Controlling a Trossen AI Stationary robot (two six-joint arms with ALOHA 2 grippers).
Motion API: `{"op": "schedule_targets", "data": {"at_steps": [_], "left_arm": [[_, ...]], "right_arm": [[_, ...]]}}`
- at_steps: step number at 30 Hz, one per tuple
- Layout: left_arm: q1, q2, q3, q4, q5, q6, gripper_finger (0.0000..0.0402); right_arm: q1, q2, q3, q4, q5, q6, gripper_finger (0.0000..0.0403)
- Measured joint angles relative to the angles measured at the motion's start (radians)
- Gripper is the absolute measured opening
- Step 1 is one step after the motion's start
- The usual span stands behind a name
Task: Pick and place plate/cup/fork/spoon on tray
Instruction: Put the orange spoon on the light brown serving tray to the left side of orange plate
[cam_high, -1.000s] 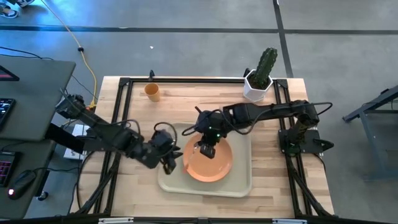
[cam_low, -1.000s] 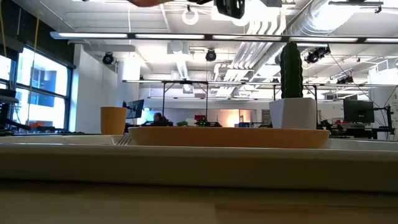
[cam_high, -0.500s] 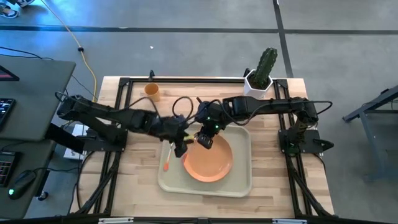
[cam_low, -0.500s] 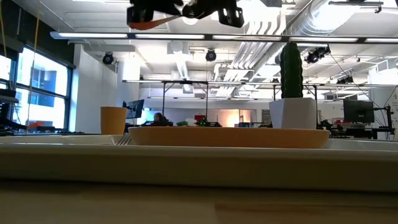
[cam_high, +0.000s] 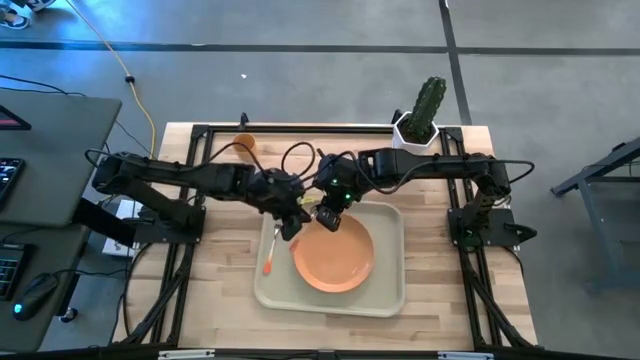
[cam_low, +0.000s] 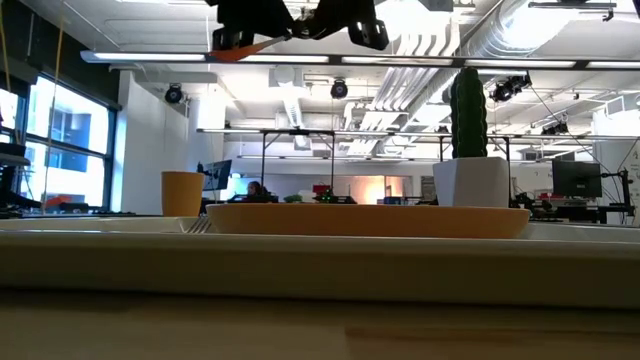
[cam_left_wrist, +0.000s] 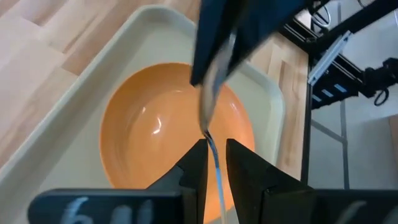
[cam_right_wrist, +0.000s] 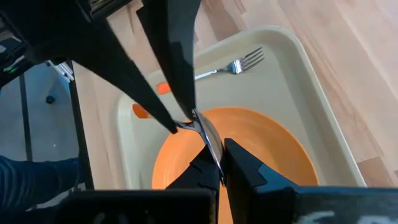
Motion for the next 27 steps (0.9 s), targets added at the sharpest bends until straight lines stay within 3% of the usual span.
{"op": "schedule_targets", "data": {"at_steps": [11,16,21,27], "left_arm": [[-0.018,-0.034,-0.016,0.016,-0.031,0.001,0.0074],[-0.034,-0.15,-0.178,0.154,-0.052,-0.079,0.0087],[-0.035,-0.216,-0.308,0.418,-0.033,-0.155,0.0098],[-0.047,-0.19,-0.328,0.414,-0.035,-0.135,0.0102]], "right_arm": [[-0.003,-0.006,0.0,0.009,0.047,-0.035,0.0],[0.019,-0.007,0.0,0.012,0.052,-0.03,0.0],[0.024,-0.007,0.0,0.019,0.049,-0.009,0.0],[0.014,-0.007,0.0,0.028,0.046,0.012,0.0]]}}
